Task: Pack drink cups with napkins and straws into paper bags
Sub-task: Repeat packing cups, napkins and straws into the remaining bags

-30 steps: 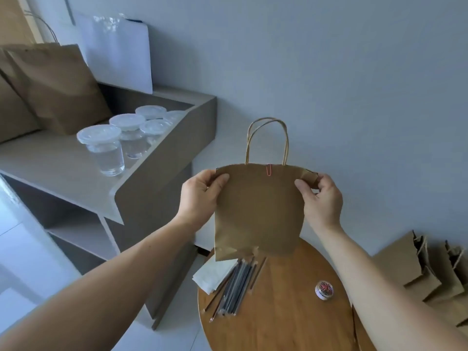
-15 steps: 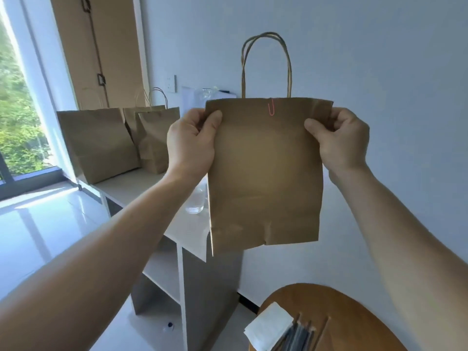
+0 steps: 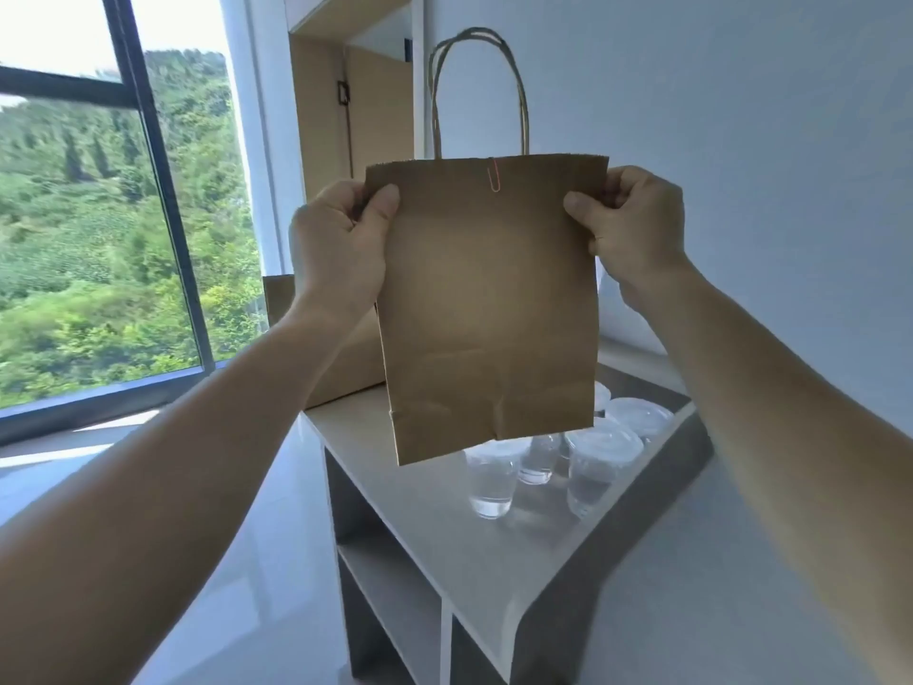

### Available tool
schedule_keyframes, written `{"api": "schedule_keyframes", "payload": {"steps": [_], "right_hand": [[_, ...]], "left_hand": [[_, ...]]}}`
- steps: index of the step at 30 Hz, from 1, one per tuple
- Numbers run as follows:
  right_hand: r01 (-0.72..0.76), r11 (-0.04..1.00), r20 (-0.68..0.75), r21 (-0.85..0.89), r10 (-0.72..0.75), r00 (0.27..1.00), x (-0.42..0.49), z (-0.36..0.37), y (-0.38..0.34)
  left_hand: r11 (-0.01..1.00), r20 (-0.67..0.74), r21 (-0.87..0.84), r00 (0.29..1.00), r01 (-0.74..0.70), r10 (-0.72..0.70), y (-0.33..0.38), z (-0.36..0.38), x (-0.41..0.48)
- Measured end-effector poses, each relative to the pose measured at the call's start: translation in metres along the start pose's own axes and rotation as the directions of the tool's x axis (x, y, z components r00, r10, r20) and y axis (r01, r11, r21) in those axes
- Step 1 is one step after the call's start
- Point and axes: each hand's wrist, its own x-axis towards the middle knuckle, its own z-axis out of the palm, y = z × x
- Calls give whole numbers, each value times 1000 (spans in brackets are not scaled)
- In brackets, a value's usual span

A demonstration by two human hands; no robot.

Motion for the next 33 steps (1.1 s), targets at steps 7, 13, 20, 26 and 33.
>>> {"api": "schedule_keyframes", "payload": {"steps": [7,13,20,26,33], "right_hand": [[-56,998,156,11,54,986,51,93,30],[-158,983,355,-91,180,917,81,179,79],[-180,950,448,-255,281,848,90,283,147],[-69,923,477,-378,258,840,101,338,178],[156,837,529,-525,178,830,112,361,188]], "left_hand": [[981,-84,193,996,-2,18,-73,-15,57],[952,-93,304,995,47,-19,-161,-37,84],[914,-17,396,996,89,-89,-270,-67,91],[911,6,406,997,72,-82,-330,-75,102],[912,-4,409,1000,4,-3,-366,-70,105]]}}
